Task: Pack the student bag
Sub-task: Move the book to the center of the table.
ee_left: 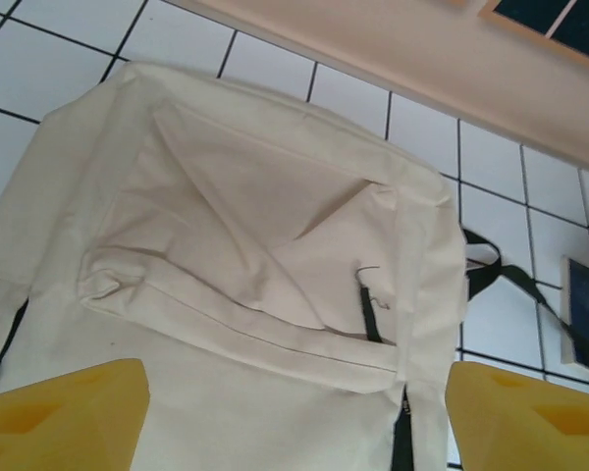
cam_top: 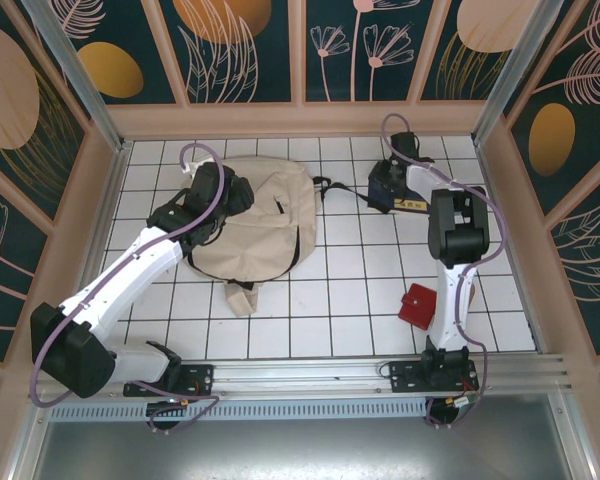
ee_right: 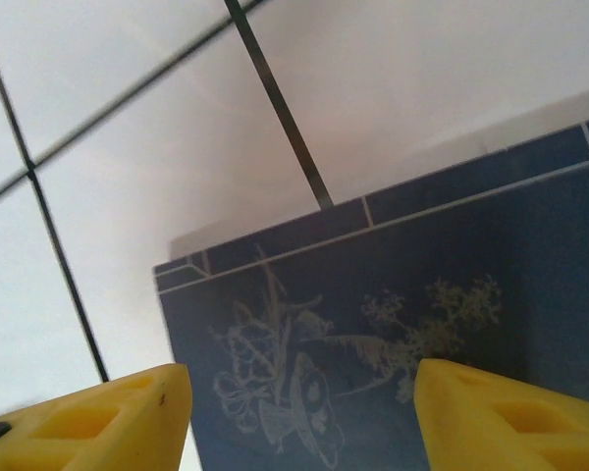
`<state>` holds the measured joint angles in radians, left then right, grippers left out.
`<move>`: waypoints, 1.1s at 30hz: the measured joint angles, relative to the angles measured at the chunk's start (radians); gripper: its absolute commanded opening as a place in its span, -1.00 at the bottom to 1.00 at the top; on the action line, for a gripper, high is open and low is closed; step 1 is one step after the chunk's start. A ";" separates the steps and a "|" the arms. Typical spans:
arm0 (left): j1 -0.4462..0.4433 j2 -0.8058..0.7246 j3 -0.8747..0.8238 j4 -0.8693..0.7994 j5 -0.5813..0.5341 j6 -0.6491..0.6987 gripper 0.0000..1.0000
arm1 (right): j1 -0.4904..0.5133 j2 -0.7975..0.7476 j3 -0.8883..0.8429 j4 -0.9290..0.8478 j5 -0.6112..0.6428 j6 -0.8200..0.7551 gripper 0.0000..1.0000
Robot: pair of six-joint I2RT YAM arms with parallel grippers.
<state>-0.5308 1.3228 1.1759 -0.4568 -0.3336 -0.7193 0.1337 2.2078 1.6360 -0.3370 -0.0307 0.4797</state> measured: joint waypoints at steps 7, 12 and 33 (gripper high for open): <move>0.000 0.063 0.056 0.068 0.087 0.047 0.67 | 0.046 -0.195 -0.310 0.072 0.021 -0.054 0.25; 0.000 0.163 0.111 0.117 0.178 0.080 0.68 | 0.138 -0.408 -0.579 0.072 -0.020 -0.055 0.25; -0.194 0.591 0.307 0.191 0.537 0.090 0.46 | -0.015 -0.752 -0.874 -0.060 0.060 0.155 -0.05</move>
<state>-0.7250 1.9141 1.4834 -0.2661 0.2035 -0.6292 0.1184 1.4555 0.7624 -0.3973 0.0288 0.6346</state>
